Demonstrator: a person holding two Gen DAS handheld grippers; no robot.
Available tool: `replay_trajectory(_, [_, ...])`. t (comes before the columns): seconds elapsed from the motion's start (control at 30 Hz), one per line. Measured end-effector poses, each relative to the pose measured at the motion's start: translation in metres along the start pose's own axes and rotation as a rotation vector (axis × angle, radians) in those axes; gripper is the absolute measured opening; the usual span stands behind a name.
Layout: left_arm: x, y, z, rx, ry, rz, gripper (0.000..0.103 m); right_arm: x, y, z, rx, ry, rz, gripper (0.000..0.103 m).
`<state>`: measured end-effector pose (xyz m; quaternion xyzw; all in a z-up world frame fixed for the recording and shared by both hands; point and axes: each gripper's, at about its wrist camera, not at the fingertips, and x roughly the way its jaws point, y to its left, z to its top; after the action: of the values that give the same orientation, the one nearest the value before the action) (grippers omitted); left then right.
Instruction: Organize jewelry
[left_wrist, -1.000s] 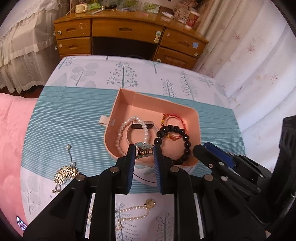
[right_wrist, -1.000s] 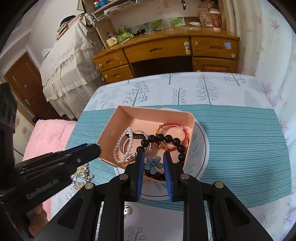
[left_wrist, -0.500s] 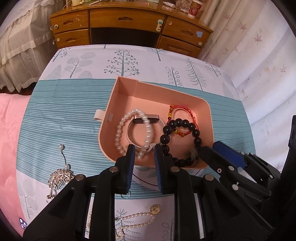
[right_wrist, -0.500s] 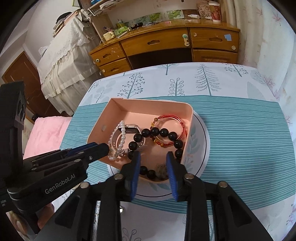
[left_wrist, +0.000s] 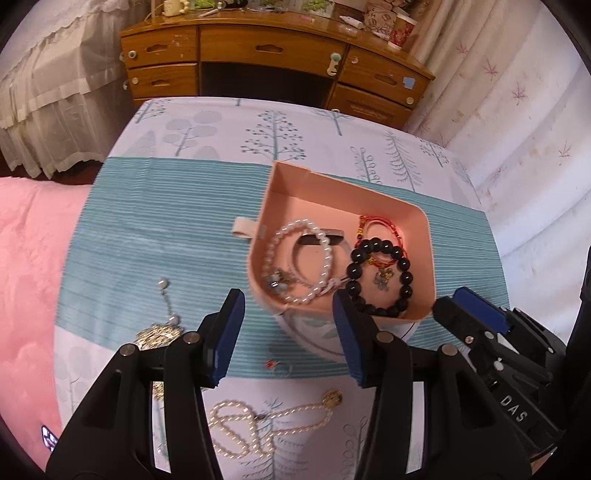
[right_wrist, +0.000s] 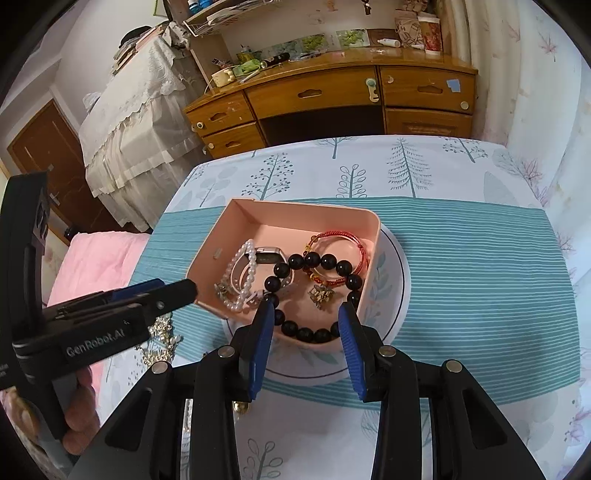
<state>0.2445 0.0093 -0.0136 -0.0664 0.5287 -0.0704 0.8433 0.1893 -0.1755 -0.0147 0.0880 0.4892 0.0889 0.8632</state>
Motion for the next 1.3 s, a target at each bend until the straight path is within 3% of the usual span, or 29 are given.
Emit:
replay_trajectory(0.77, [-0.080,0.067,-0.054,-0.029,-0.039,0.040,0.046,-0.046,0.062,-0.032,-0.162,0.029,0.054,0.037])
replay_trajectory(1.13, [-0.079,0.098,-0.092,-0.045,0.008,0.061,0.046,-0.035,0.104,-0.051,-0.257,0.099,0.109,0.037])
replay_trajectory(1.3, [-0.069,0.113,-0.098,-0.076,0.039,0.062,0.046,-0.017,0.120,-0.059,-0.293,0.171,0.131,0.037])
